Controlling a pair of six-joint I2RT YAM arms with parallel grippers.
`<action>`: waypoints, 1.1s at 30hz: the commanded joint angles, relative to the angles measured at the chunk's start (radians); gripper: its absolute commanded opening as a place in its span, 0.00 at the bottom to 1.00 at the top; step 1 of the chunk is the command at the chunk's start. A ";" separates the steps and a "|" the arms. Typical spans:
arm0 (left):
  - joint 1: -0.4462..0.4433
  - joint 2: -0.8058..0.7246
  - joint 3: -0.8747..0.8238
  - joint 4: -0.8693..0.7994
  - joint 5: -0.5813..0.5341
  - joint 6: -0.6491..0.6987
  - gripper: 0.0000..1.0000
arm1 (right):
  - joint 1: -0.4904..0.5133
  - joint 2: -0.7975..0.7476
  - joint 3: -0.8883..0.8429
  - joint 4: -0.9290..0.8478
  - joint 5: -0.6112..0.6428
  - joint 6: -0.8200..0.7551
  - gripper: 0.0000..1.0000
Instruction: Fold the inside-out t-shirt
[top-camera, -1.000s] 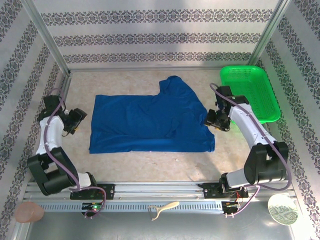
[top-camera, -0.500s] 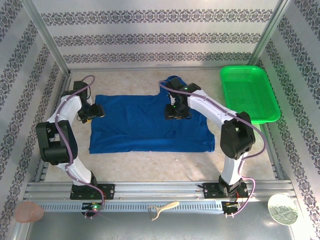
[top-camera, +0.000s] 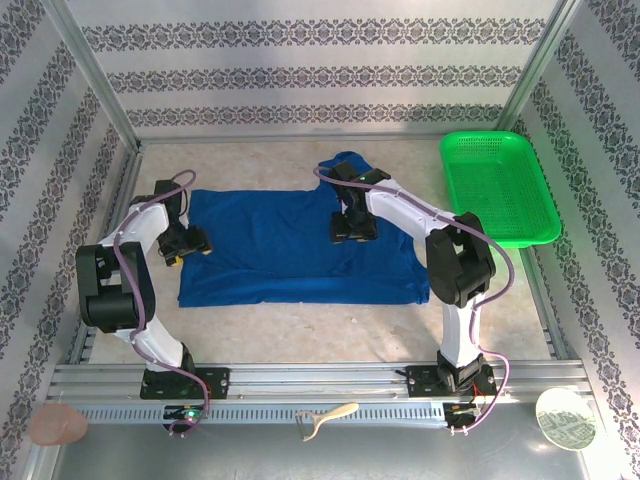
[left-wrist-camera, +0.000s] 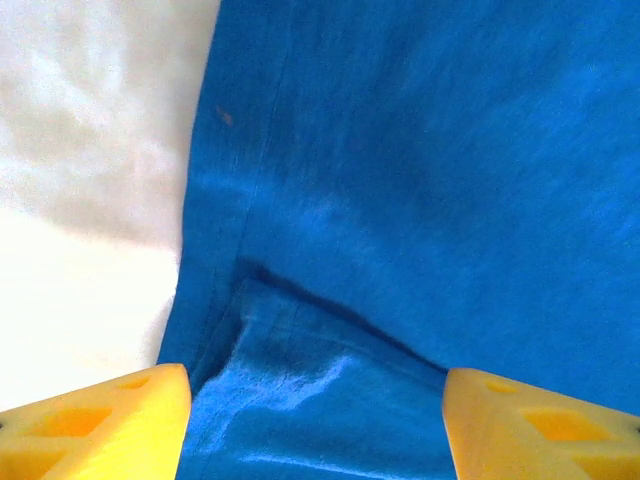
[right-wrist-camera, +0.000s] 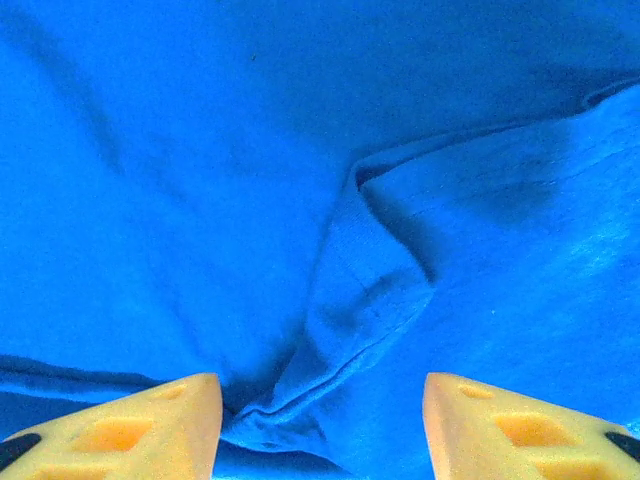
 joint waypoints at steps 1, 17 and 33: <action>0.001 0.001 0.109 0.044 0.010 -0.033 0.70 | -0.065 -0.035 0.050 0.015 0.029 0.006 0.57; 0.011 0.516 0.768 0.042 0.101 -0.067 0.78 | -0.330 0.453 0.887 0.046 -0.138 -0.006 0.62; 0.033 0.663 0.914 -0.018 0.106 -0.077 0.81 | -0.400 0.859 1.198 0.317 -0.237 0.150 0.65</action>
